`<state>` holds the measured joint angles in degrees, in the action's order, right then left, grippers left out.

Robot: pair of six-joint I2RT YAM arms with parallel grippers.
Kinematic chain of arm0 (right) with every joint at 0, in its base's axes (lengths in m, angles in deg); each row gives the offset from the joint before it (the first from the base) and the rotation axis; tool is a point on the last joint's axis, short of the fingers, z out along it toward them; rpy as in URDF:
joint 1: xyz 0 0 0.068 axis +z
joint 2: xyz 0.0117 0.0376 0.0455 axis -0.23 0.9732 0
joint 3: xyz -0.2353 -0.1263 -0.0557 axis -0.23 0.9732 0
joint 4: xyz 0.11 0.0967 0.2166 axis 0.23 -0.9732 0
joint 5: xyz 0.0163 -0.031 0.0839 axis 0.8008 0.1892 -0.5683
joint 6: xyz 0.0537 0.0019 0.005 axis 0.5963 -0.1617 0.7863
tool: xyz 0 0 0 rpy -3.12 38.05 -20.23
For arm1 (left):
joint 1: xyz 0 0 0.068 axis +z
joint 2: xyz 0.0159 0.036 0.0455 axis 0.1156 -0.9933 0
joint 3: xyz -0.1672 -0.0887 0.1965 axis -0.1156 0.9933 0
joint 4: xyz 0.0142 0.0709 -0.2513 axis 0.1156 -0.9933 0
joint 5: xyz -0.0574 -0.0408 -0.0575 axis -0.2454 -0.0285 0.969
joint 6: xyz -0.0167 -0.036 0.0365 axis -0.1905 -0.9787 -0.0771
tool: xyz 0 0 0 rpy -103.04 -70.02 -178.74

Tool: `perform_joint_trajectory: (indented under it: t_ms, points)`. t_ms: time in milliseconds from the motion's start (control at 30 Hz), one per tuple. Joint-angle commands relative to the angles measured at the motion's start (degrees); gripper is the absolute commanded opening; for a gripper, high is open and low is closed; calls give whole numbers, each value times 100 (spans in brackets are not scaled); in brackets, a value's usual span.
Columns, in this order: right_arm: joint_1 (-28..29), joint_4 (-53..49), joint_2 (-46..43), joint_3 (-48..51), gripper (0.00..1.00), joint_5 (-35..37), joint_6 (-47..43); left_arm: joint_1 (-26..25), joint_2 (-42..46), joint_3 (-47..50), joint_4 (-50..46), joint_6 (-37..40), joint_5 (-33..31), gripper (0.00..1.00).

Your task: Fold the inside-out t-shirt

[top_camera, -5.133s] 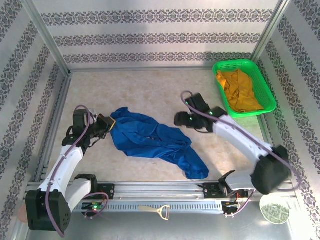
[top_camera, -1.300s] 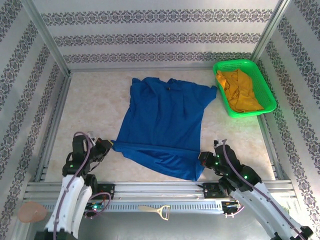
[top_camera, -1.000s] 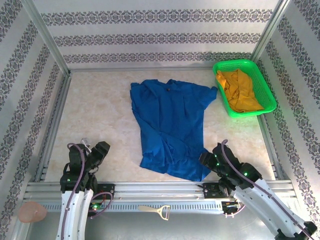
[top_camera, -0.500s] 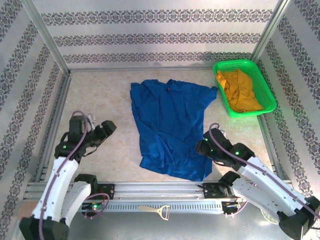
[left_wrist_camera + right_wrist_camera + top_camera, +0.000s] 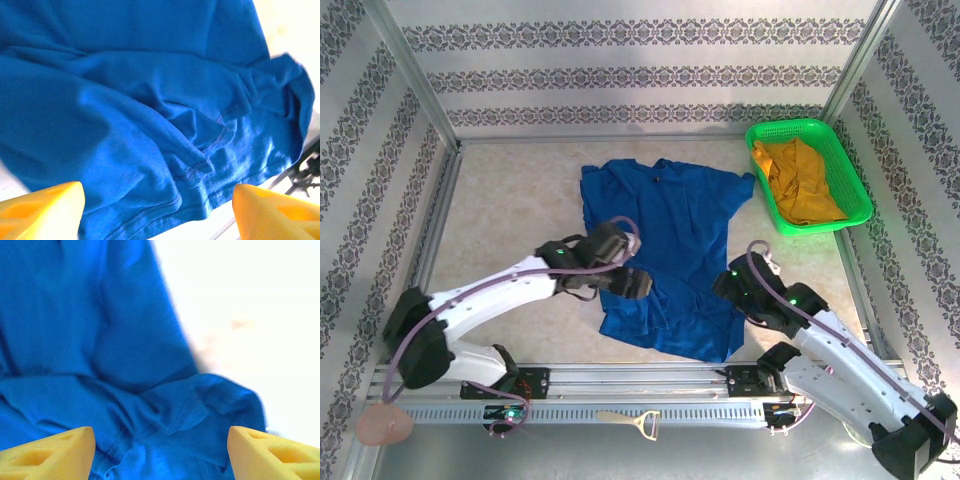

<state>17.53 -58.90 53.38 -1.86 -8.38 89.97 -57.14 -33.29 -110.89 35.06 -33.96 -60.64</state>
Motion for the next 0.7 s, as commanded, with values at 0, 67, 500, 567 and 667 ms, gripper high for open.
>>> perform_joint_trajectory:
  t_ms: [0,67,500,567,667]
  points:
    - [-624,-420,-368,17,71,-441,-19,-460,-561,-415,143,768,-326,78]
    - [-1034,-504,-522,1,71,-730,-115,-704,-973,-683,153,1036,-331,79]
    - [-2033,-497,-832,9,72,-1469,-248,-1497,-2487,-1632,27,1797,-412,82]
    - [-2040,-488,-849,0,72,-1482,-242,-1507,-2563,-1613,45,1805,-511,82]
    - [-2062,-462,-884,14,72,-1508,-242,-1507,-2707,-1617,84,1829,-661,82]
